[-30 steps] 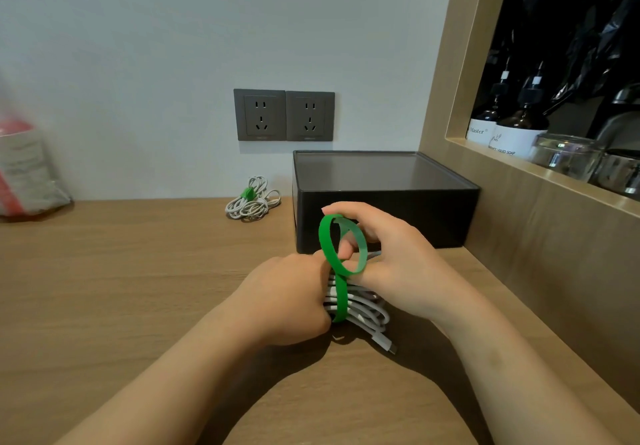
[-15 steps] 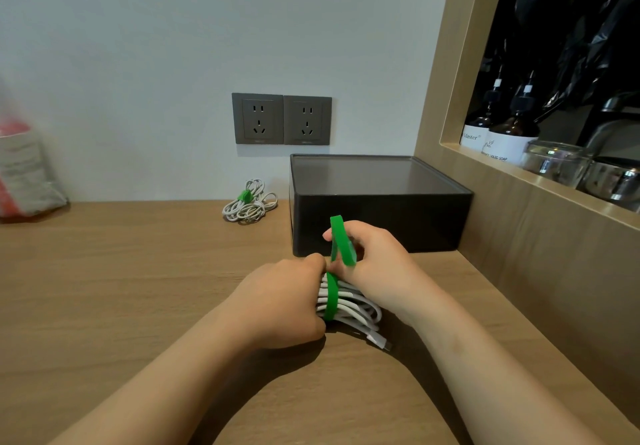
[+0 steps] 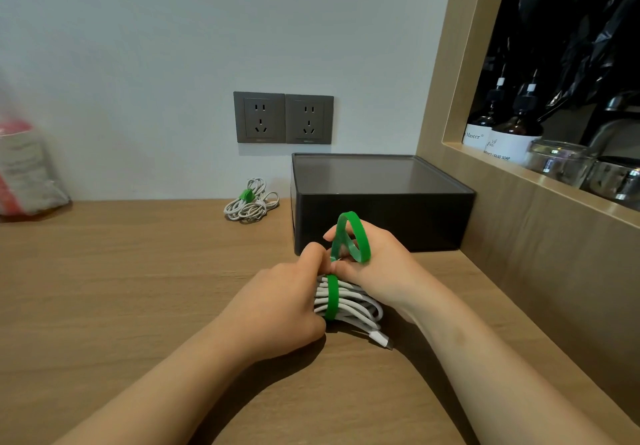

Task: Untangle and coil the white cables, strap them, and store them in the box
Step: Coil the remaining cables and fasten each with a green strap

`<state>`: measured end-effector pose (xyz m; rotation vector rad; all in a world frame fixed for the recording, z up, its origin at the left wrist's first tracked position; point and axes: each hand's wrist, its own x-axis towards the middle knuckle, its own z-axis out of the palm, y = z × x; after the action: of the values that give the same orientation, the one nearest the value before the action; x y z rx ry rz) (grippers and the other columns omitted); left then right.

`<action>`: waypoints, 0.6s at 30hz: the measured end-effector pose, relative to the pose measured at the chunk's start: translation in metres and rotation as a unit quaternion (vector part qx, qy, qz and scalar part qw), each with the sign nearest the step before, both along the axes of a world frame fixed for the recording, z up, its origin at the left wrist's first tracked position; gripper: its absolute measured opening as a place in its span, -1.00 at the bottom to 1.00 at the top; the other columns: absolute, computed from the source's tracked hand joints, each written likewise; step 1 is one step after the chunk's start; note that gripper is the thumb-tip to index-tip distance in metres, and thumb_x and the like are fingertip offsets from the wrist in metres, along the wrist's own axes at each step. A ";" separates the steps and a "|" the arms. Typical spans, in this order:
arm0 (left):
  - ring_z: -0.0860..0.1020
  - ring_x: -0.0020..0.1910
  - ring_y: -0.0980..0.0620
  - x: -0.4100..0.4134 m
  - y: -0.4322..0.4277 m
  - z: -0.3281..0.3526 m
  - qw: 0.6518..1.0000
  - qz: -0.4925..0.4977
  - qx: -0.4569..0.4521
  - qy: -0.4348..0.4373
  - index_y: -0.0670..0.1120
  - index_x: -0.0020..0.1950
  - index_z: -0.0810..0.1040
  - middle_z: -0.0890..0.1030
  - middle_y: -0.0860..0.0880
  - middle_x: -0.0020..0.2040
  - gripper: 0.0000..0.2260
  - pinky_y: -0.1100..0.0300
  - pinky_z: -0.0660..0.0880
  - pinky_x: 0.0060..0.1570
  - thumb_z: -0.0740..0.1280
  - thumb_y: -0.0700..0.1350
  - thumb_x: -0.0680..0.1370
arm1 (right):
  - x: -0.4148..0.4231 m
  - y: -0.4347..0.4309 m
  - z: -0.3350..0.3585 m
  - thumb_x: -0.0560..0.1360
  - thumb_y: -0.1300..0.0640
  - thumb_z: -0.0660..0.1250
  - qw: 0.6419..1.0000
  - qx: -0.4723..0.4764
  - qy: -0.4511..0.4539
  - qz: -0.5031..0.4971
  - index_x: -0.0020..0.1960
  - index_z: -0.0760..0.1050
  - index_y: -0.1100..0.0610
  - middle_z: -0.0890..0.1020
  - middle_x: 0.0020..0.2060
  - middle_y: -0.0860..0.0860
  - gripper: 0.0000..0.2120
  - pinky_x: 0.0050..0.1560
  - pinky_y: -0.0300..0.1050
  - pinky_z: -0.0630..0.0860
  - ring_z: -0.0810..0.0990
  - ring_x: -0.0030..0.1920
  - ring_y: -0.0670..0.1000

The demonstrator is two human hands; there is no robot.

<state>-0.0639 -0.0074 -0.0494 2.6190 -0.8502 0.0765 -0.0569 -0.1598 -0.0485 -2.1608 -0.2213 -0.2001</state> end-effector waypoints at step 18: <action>0.53 -0.20 0.07 0.003 0.002 0.000 0.999 0.007 -0.031 0.040 0.09 0.07 0.22 0.53 0.03 -0.12 -0.64 0.24 0.48 -0.32 0.37 -0.12 0.46 | -0.006 0.006 0.001 0.54 0.11 0.26 0.997 0.021 -0.060 -0.039 -0.09 0.57 -0.05 0.60 -0.23 -0.14 -0.87 -0.11 -0.25 0.51 0.56 -0.12 -0.15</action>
<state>-0.0610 -0.0056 -0.0491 2.5523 -0.7899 0.0017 -0.0629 -0.1535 -0.0471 -2.1189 -0.2002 -0.3753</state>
